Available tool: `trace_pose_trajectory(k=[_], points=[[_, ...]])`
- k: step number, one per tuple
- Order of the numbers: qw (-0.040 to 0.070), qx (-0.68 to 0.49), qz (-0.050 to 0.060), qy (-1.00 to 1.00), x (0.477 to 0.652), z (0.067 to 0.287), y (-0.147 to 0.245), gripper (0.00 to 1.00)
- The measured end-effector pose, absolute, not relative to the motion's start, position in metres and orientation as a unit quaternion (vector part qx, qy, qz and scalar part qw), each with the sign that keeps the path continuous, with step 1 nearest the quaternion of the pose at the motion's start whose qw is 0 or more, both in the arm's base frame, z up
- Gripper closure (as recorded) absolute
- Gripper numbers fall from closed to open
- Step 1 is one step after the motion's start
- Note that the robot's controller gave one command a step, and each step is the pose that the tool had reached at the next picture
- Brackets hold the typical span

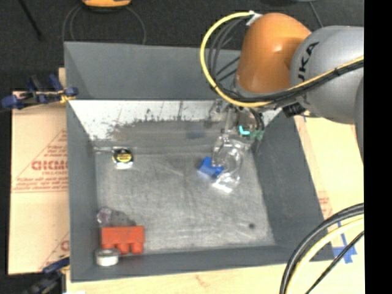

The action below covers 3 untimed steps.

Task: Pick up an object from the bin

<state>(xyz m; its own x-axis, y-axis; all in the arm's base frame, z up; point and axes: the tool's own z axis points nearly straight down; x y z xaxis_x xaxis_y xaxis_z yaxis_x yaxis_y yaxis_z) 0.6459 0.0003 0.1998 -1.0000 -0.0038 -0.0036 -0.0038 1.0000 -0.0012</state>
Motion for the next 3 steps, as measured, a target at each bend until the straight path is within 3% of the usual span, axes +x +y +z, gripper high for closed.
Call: trace_pose_trajectory(k=[1, 2, 3], points=[[0.004, -0.153, -0.001, 0.988, 0.634, 0.077, -0.036, 0.00], [0.004, -0.152, 0.000, 0.988, 0.635, 0.079, -0.035, 1.00], [0.007, -0.171, -0.002, 0.985, 0.639, 0.254, -0.048, 1.00]])
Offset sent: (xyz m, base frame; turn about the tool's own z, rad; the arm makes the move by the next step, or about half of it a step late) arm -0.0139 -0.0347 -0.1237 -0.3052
